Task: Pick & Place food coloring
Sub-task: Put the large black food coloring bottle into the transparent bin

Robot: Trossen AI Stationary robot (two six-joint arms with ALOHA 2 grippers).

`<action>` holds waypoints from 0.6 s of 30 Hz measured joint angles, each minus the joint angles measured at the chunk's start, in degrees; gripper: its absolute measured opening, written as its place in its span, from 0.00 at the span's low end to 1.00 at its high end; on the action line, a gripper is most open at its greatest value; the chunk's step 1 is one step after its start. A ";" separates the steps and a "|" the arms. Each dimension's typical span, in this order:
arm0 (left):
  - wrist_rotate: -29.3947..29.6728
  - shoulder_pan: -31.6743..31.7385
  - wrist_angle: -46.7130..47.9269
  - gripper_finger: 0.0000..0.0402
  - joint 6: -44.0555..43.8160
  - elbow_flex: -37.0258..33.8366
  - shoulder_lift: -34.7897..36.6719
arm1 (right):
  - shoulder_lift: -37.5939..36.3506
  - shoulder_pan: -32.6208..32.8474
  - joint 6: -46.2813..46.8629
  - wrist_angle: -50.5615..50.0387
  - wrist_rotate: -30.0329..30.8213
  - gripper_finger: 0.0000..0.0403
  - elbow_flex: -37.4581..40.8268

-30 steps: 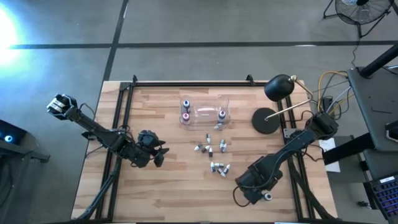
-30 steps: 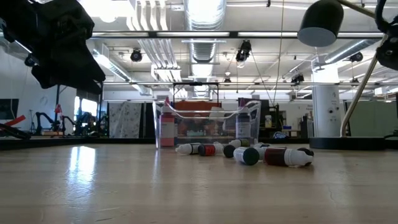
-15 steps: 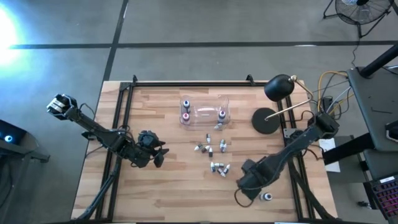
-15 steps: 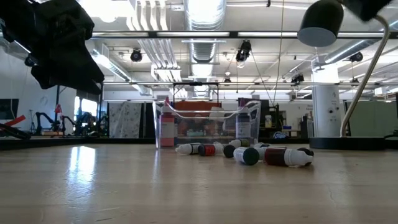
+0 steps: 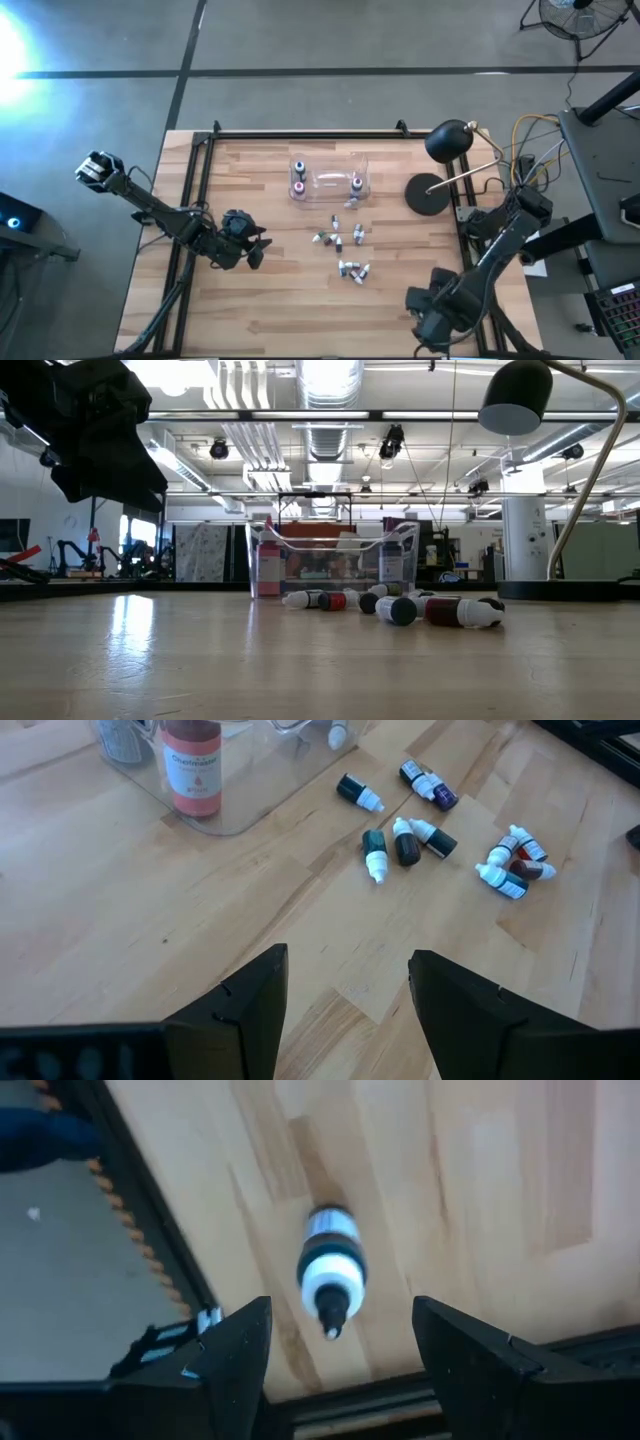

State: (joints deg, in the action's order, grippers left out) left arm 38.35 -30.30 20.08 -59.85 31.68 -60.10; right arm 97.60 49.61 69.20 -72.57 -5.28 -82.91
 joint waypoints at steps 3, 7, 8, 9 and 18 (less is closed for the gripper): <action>0.00 0.00 0.00 0.46 -0.04 0.00 0.00 | 0.00 0.71 -1.95 -0.21 1.86 0.58 0.00; 0.02 0.00 0.02 0.46 -0.09 0.00 0.02 | 0.02 1.09 -6.98 -0.15 2.07 0.58 0.02; 0.02 0.00 0.01 0.46 -0.18 0.00 0.01 | 0.02 1.09 -8.18 -0.16 2.07 0.58 0.02; 0.02 0.00 0.01 0.46 -0.23 0.00 0.00 | 0.02 1.09 -9.12 -0.14 2.11 0.58 0.02; 0.06 0.00 0.02 0.46 -0.45 0.00 0.02 | 0.06 1.45 -12.65 4.93 1.95 0.58 3.54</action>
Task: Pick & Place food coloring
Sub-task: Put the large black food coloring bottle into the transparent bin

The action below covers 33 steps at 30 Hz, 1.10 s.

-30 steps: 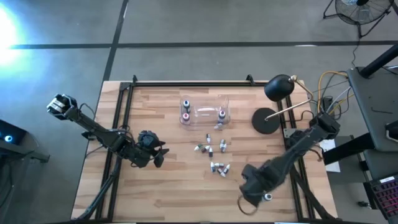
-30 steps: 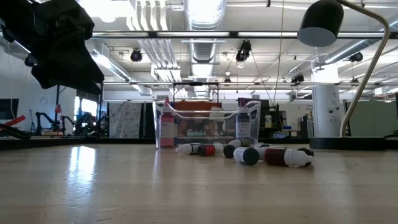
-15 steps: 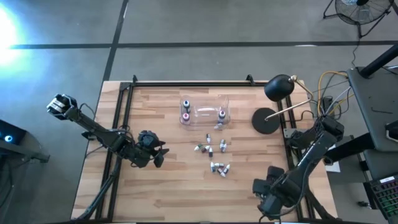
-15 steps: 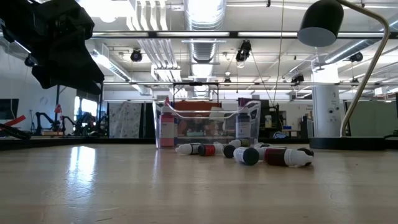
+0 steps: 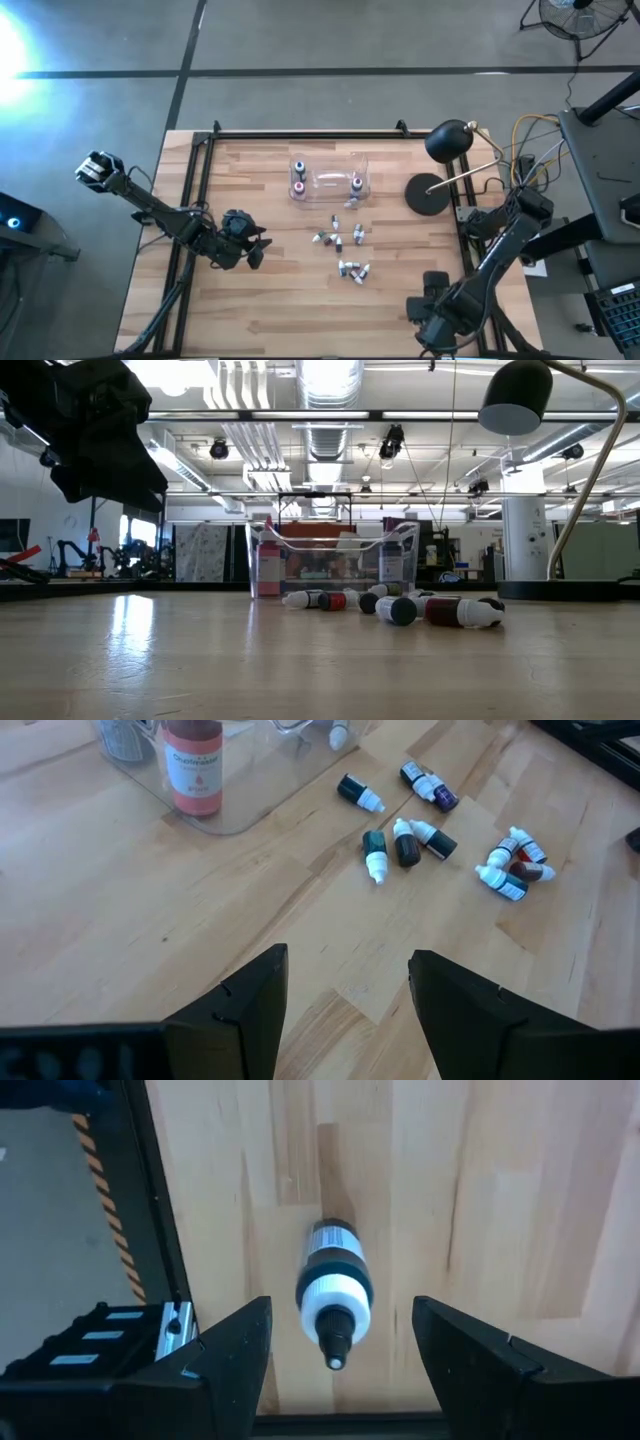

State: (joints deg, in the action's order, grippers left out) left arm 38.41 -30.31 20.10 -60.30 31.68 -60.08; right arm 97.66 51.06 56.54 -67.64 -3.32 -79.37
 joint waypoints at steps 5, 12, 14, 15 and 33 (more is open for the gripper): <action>0.00 0.00 0.00 0.46 -0.41 0.00 -0.02 | 0.05 0.05 -0.57 0.16 0.38 0.58 0.48; 0.24 0.03 0.02 0.46 -0.39 0.00 -0.02 | 0.05 1.63 -0.91 0.54 0.30 0.58 2.32; 0.24 0.03 0.02 0.46 -0.39 0.00 -0.02 | 0.05 1.61 -0.81 0.79 0.34 0.58 2.90; 0.24 0.03 0.02 0.46 -0.39 0.00 -0.02 | 0.05 1.60 -0.80 0.98 0.36 0.58 3.23; 0.24 0.03 0.04 0.46 -0.36 0.00 -0.02 | 0.05 1.58 -1.02 4.62 -1.20 0.56 4.68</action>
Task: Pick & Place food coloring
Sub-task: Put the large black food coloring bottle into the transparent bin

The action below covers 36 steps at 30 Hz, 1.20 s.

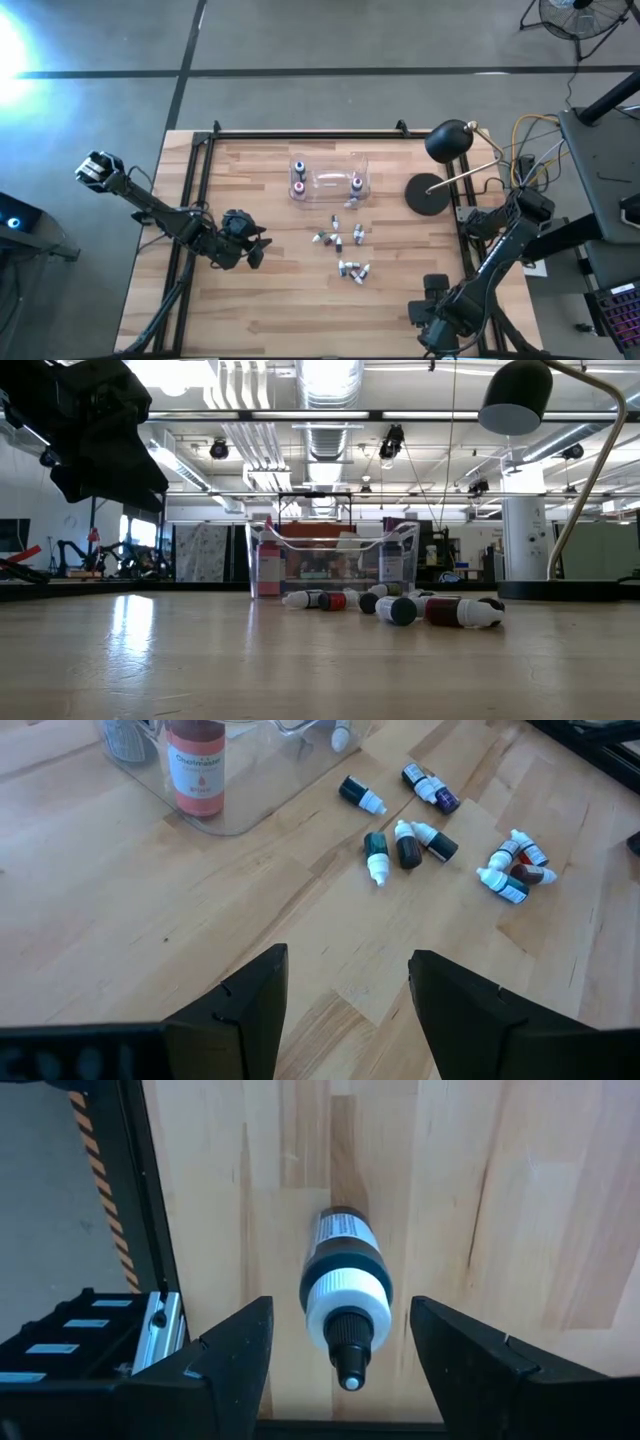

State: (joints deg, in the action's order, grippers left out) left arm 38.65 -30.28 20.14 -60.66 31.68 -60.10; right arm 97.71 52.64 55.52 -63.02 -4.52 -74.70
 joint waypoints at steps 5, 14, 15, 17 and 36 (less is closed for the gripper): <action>0.00 0.00 0.00 0.46 0.00 0.00 0.00 | 0.00 -0.02 -0.10 0.22 -0.27 0.52 0.00; 0.02 0.00 0.02 0.46 0.04 0.00 0.00 | 0.79 -0.04 -0.06 0.35 0.00 0.46 0.48; 0.00 0.00 0.04 0.46 0.04 0.00 0.01 | 1.11 -0.04 -0.03 0.38 0.02 0.46 0.48; 0.00 0.00 0.12 0.46 0.04 0.00 0.00 | 1.68 -0.04 0.45 0.42 0.01 0.44 0.48; 0.00 0.00 -0.02 0.46 0.04 0.00 0.00 | 1.75 -0.04 3.70 -0.58 -0.44 0.34 -0.59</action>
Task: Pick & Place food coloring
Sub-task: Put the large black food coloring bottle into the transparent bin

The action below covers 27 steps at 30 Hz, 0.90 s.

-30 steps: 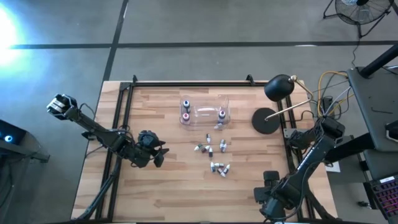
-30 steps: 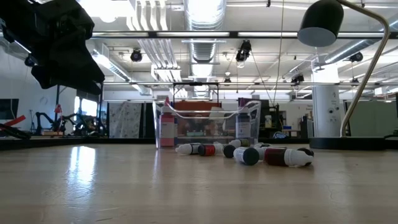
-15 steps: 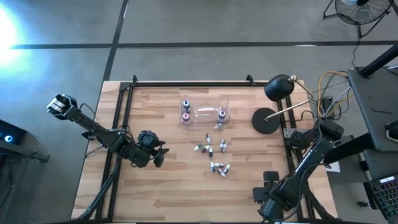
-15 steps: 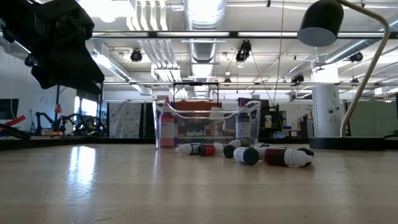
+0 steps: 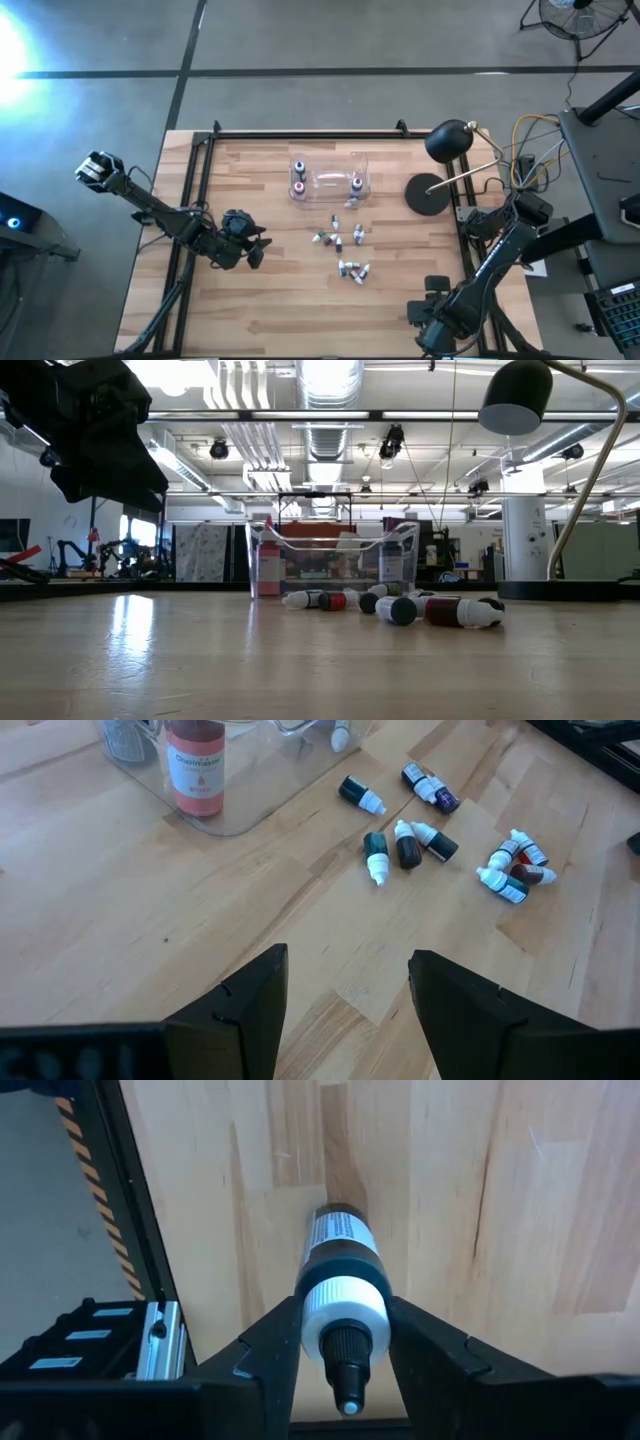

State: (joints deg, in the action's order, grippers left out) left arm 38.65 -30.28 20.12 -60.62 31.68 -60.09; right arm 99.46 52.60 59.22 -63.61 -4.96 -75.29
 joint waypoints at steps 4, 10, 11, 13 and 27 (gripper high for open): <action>0.00 -0.02 0.00 0.46 0.02 0.00 0.02 | 0.00 0.00 0.85 -0.98 -0.01 0.30 -0.02; -0.02 -0.02 0.02 0.46 0.00 0.00 0.00 | -0.02 -1.45 3.23 -1.64 -0.20 0.27 -0.07; -0.02 -0.02 0.02 0.46 0.02 0.00 0.00 | -0.02 -2.06 4.17 -2.44 -0.03 0.27 -0.22; -0.02 -0.02 0.04 0.46 0.02 0.00 0.00 | -0.02 -3.45 5.63 -4.20 1.19 0.27 -0.84; 0.46 0.02 0.04 0.46 0.94 0.00 0.00 | -0.07 -26.58 -2.42 -9.68 14.69 0.26 -17.84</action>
State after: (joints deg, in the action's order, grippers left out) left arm 39.11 -30.26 20.16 -59.68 31.68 -60.10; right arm 99.39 26.01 56.80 -73.28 9.72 -93.13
